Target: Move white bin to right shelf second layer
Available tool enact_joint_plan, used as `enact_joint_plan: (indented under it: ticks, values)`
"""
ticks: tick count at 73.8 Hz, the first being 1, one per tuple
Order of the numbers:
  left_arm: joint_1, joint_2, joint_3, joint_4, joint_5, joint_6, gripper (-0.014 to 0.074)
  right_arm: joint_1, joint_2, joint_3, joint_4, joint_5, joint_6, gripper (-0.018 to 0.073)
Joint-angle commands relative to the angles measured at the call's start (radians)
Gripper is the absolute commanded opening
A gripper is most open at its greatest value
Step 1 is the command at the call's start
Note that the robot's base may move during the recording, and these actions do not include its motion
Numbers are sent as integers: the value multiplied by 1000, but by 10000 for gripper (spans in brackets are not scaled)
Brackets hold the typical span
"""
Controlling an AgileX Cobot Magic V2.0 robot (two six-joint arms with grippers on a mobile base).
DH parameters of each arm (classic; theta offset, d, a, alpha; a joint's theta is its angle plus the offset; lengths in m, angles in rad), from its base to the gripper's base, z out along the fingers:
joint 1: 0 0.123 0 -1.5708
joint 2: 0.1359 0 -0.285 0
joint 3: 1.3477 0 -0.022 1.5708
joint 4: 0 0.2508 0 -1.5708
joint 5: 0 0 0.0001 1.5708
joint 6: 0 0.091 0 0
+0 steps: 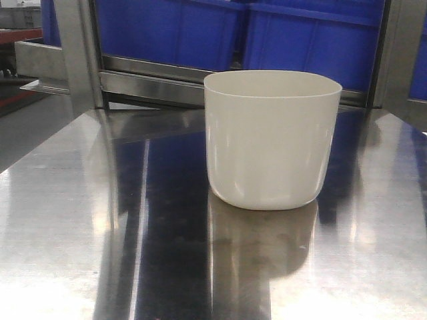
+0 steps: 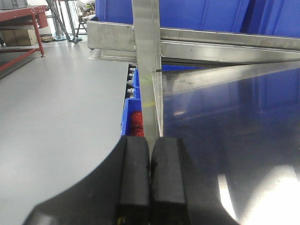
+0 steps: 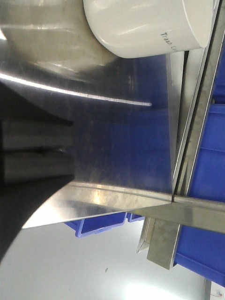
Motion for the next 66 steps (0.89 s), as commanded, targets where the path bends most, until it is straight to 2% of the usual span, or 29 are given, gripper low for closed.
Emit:
enact_joint_plan:
  ticks: [1,46,54,58,66]
  values:
    - [-3,-14,37,0,-86,-5,85,-4,-18,-16,-5,-91,-5,23]
    - [-3,-14,37,0,-86,-5,85,-4,-18,-18,-5,-128,-5,23]
    - [-3,-14,37,0,-86,-5,85,-4,-18,-64,-5,-126,-5,23]
    - [-3,-14,37,0,-86,-5,85,-4,-11,-103,-5,-105,-6,23]
    - [-3,-14,37,0,-86,-5,85,-4,34,-208,-5,31,-6,23]
